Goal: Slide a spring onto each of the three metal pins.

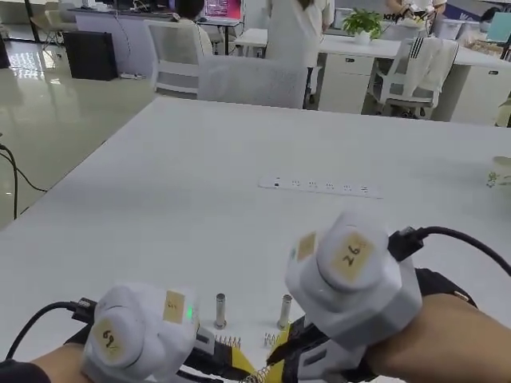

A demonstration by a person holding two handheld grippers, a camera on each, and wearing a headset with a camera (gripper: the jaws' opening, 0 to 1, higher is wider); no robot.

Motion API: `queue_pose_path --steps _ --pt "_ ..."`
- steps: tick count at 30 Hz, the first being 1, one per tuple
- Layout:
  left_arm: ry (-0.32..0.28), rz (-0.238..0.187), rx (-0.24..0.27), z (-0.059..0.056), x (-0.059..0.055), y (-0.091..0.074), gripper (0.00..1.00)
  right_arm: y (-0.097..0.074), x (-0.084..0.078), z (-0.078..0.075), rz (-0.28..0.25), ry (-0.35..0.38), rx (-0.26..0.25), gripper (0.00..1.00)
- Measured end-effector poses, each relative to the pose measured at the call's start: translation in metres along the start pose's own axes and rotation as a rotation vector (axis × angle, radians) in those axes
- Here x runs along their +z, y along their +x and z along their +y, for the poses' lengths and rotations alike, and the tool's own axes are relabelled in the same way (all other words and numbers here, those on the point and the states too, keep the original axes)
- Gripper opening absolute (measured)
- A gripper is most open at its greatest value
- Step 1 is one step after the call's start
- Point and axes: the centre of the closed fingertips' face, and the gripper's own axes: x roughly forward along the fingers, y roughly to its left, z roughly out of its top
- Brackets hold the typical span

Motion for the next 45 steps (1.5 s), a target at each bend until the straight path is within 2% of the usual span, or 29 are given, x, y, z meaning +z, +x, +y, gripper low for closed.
queue_pose_path --steps 7,15,19,31,40,45 --pt "-0.008 -0.025 0.005 0.001 0.005 -0.002 0.03 -0.002 0.016 0.0 -0.059 -0.012 -0.012 0.07" --pt "-0.009 -0.015 -0.003 -0.001 0.002 -0.001 0.02 0.002 0.011 0.002 -0.042 -0.011 0.01 0.08" --pt "-0.009 -0.008 -0.008 -0.002 0.001 0.0 0.02 0.004 0.009 0.003 -0.032 -0.005 0.013 0.13" --pt "-0.013 -0.019 -0.01 -0.003 0.006 0.0 0.02 0.017 0.001 0.005 0.028 -0.013 0.03 0.1" --pt "-0.002 -0.012 -0.017 -0.005 0.006 0.0 0.02 0.017 -0.001 0.004 0.038 0.007 0.036 0.08" --pt "-0.016 -0.019 -0.013 -0.003 0.006 0.001 0.03 0.017 0.0 0.003 0.038 0.008 0.027 0.08"
